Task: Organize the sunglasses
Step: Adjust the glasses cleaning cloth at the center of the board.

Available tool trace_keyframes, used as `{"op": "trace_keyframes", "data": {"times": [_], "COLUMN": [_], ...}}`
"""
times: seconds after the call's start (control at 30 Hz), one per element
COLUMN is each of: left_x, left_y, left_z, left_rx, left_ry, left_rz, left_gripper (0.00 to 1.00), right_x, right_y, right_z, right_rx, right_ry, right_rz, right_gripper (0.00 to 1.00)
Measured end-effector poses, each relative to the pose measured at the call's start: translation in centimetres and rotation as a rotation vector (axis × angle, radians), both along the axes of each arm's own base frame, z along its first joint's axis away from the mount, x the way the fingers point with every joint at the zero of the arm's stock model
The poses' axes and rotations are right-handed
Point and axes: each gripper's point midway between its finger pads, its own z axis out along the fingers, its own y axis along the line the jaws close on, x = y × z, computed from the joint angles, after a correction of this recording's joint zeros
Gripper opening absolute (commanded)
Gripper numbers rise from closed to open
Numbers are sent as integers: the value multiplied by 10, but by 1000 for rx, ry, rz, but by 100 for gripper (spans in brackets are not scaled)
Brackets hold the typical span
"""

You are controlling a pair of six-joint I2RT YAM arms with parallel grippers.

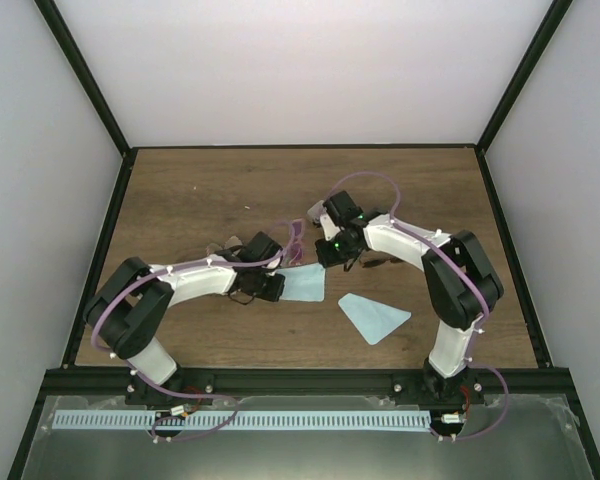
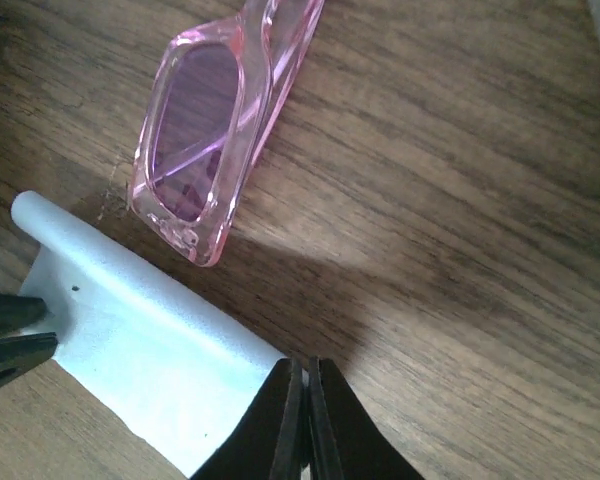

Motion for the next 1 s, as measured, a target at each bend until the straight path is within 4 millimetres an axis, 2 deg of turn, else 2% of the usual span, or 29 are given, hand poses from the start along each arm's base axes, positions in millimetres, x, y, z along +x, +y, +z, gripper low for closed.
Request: {"op": "trace_keyframes", "data": {"times": [0.17, 0.23, 0.3, 0.33, 0.4, 0.53, 0.6, 0.63, 0.73, 0.87, 1.0], "left_x": [-4, -3, 2, 5, 9, 12, 14, 15, 18, 16, 16], "left_y": [12, 11, 5, 2, -2, -3, -3, -5, -9, -8, -3], "left_z": [8, 16, 27, 31, 37, 42, 41, 40, 31, 16, 8], "left_rx": [86, 92, 78, 70, 58, 48, 48, 48, 53, 72, 96], "left_ry": [50, 58, 53, 46, 38, 43, 51, 55, 79, 127, 153], "left_rz": [12, 10, 10, 8, 11, 28, 34, 30, 33, 56, 127], "left_gripper": [67, 77, 80, 80, 68, 30, 18, 16, 16, 29, 36], "right_x": [-6, -7, -8, -8, -8, -9, -10, -10, -10, -10, -10], "right_y": [0, 1, 1, 1, 2, 3, 3, 3, 3, 3, 3], "right_z": [-4, -4, -4, -4, -4, -5, -6, -6, -6, -6, -6], "right_rx": [7, 11, 14, 16, 19, 23, 23, 24, 25, 25, 24], "right_ry": [24, 28, 30, 31, 34, 41, 43, 44, 44, 45, 45], "right_rz": [7, 10, 11, 12, 13, 16, 17, 17, 18, 17, 17], "right_gripper": [6, 6, 6, 6, 6, 6, 6, 6, 6, 6, 6]}}
